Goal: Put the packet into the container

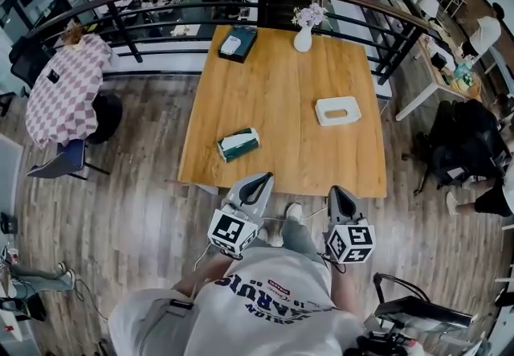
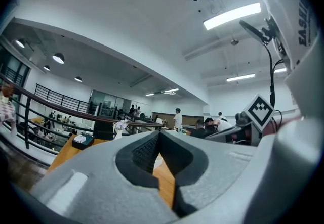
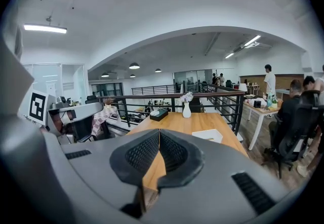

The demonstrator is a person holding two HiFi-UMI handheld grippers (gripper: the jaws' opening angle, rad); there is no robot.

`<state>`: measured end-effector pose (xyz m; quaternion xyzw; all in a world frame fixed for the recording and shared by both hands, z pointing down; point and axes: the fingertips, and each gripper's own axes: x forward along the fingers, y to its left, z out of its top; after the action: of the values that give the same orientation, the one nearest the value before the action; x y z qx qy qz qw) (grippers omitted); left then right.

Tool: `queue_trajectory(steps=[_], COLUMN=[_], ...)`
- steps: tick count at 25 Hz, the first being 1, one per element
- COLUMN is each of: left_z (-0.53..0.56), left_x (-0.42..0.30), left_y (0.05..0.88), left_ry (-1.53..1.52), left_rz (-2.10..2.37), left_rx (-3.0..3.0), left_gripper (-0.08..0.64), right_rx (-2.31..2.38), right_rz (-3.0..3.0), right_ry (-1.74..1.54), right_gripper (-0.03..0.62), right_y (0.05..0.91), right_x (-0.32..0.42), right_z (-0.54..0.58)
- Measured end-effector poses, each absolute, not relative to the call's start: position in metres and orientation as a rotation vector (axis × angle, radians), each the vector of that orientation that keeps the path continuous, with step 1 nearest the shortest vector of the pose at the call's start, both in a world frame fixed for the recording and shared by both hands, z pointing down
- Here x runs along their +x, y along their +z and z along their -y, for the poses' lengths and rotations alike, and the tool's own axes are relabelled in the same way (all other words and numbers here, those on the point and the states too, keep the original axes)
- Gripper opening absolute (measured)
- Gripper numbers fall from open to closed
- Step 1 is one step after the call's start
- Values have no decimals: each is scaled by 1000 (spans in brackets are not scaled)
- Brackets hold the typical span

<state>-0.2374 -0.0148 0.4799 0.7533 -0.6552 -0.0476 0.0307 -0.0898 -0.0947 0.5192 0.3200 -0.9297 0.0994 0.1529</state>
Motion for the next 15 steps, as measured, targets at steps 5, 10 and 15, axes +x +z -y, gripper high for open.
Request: queue_trajectory(steps=[5, 10, 15], left_z=[28, 43, 75], left_x=[-246, -261, -261], left_y=[481, 481, 480], left_ry=[-140, -145, -116], left_rz=[2062, 2121, 2170], left_rx=[2282, 2225, 2187], left_gripper=[3, 3, 3], right_rx=[859, 817, 775], right_rz=[2693, 2719, 2739], right_ry=[276, 269, 289], right_gripper=[9, 9, 9], right_y=[518, 516, 519], right_x=[-106, -123, -123], right_z=[113, 136, 173])
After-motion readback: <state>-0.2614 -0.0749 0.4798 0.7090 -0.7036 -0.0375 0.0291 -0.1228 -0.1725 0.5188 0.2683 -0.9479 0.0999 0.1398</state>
